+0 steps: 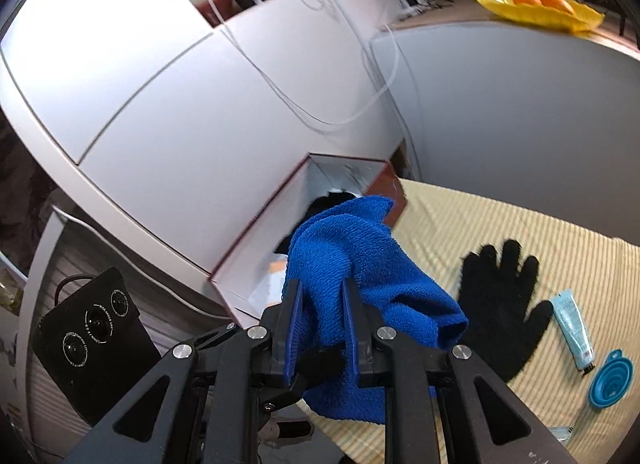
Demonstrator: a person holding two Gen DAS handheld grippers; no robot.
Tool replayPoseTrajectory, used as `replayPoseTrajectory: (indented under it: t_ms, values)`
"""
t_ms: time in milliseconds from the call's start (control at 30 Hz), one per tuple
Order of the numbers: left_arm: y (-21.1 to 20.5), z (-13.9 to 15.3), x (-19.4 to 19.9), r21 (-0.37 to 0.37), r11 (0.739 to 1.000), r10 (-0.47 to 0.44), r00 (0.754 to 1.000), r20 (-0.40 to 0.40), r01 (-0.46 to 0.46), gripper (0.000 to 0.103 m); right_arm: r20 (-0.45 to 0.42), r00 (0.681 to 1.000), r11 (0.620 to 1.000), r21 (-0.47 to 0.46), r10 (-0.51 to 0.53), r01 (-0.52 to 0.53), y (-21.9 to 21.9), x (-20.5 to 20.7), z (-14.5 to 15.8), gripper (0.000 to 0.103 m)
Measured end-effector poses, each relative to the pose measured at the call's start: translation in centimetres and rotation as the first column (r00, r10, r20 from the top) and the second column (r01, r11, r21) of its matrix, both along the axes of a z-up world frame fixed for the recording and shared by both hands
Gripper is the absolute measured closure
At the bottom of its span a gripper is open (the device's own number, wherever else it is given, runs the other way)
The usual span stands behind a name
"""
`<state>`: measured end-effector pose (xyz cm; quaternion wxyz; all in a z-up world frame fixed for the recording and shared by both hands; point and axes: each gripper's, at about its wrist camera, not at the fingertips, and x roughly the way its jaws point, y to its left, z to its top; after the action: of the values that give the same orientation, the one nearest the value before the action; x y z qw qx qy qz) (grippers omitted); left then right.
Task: Organize soft objects
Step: 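Lift the blue towel with both grippers and carry it over the red-brown box, then lower the towel into the box and open both grippers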
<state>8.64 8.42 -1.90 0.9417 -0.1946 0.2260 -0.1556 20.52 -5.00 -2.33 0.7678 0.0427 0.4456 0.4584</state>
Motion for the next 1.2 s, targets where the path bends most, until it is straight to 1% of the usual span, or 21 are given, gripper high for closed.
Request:
replayPoseTrajectory:
  t_ms: [233, 500, 733, 833, 967, 1033, 1200]
  values:
    - [2.2, 2.3, -1.1, 0.035, 0.998, 0.042, 0.999, 0.035, -0.043, 0.083, 0.032, 0.998, 0.998, 0.033, 0.053, -0.054, 3.3, -1.3, 2.6, 0.085]
    - [6.2, 5.0, -2.8, 0.096, 0.985, 0.134, 0.988, 0.073, -0.140, 0.083, 0.087, 0.987, 0.989, 0.052, 0.135, -0.140, 8.8, -2.5, 5.2, 0.085]
    - [9.2, 5.6, -4.0, 0.103, 0.967, 0.221, 0.970, 0.100, -0.231, 0.083, 0.132, 0.971, 0.978, 0.040, 0.198, -0.204, 13.9, -3.4, 6.7, 0.085]
    - [10.4, 5.6, -3.9, 0.093, 0.960, 0.254, 0.961, 0.107, -0.264, 0.083, 0.142, 0.967, 0.974, 0.042, 0.213, -0.221, 15.6, -3.4, 6.8, 0.085]
    - [11.7, 4.8, -3.3, 0.090, 0.952, 0.282, 0.954, 0.106, -0.291, 0.083, 0.157, 0.960, 0.970, 0.042, 0.231, -0.240, 17.5, -3.0, 6.6, 0.085]
    - [12.6, 4.6, -3.4, 0.086, 0.951, 0.289, 0.953, 0.093, -0.297, 0.083, 0.149, 0.960, 0.969, 0.036, 0.235, -0.243, 18.4, -2.4, 6.0, 0.085]
    - [13.6, 2.4, -2.3, 0.089, 0.950, 0.298, 0.954, 0.041, -0.300, 0.083, 0.126, 0.963, 0.971, 0.003, 0.239, -0.241, 20.0, -1.2, 3.5, 0.085]
